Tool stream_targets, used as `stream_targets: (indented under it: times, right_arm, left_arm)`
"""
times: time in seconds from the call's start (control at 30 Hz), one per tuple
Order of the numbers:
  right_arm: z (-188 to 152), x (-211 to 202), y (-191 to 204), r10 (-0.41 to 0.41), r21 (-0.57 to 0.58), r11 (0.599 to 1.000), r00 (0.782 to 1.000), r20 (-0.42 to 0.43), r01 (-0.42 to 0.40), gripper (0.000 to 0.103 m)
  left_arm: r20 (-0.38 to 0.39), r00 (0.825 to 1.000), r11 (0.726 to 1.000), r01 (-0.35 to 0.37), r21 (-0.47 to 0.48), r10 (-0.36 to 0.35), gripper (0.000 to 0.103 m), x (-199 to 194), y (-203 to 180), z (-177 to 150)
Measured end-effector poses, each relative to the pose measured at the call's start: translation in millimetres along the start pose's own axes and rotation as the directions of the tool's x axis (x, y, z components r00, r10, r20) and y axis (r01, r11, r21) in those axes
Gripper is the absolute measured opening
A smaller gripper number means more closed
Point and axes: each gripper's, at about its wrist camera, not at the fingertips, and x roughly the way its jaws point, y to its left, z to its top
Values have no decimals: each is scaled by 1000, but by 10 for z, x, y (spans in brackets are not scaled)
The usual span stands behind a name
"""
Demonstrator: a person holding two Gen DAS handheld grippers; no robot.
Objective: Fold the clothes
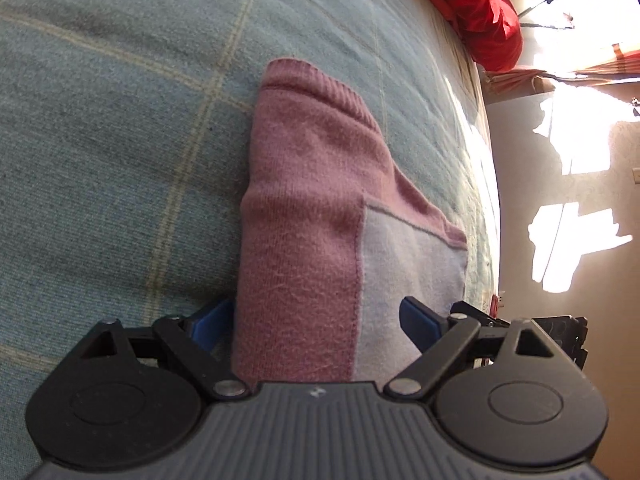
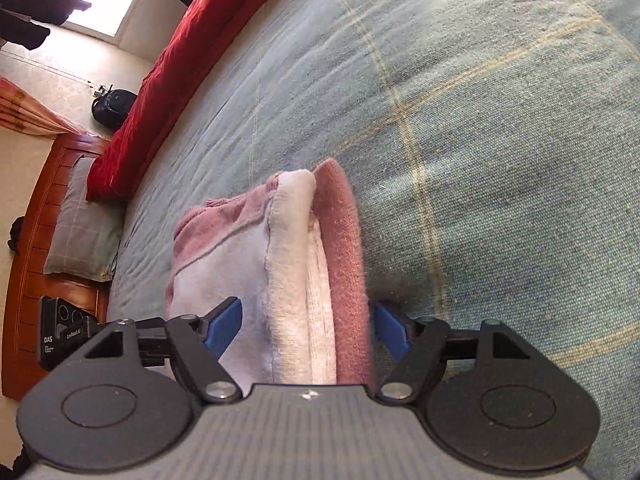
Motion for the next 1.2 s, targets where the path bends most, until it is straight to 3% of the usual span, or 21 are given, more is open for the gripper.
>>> stream_targets:
  times: [0.07, 0.2, 0.53, 0.7, 0.9, 1.07, 1.17, 1.2]
  right_arm:
    - [82, 85, 17, 7, 6, 1000, 1000, -1, -7, 77]
    - [93, 179, 68, 29, -7, 1000, 1000, 2, -29, 89]
    - [-348, 60, 5, 105, 21, 994, 992, -70, -104, 89]
    - [-195, 184, -18, 118, 45, 992, 991, -65, -115, 89]
    - [-34, 360, 111, 88, -8, 996, 993, -80, -89, 90]
    - [-140, 273, 73, 93, -11, 996, 992, -81, -94, 82]
    - [-162, 254, 108, 32, -45, 998, 996, -86, -36, 72]
    - [-163, 254, 136, 4, -63, 998, 996, -88, -10, 64]
  left_arm:
    - [0, 1000, 1000, -3, 7, 3, 90, 83, -44, 61]
    - [7, 1000, 1000, 11, 9, -11, 93, 160, -69, 88]
    - [-16, 995, 995, 96, 25, -95, 94, 34, 85, -385]
    - [-40, 997, 997, 74, 32, -73, 93, 151, -4, -223]
    - [-30, 997, 996, 69, 49, -67, 96, 270, -90, -84]
    - [-10, 995, 994, 96, 61, -95, 91, 179, -8, -213]
    - [-3, 998, 996, 56, 66, -56, 85, 163, -43, -218]
    - [-3, 1000, 997, 26, 78, -26, 83, 170, -91, -223]
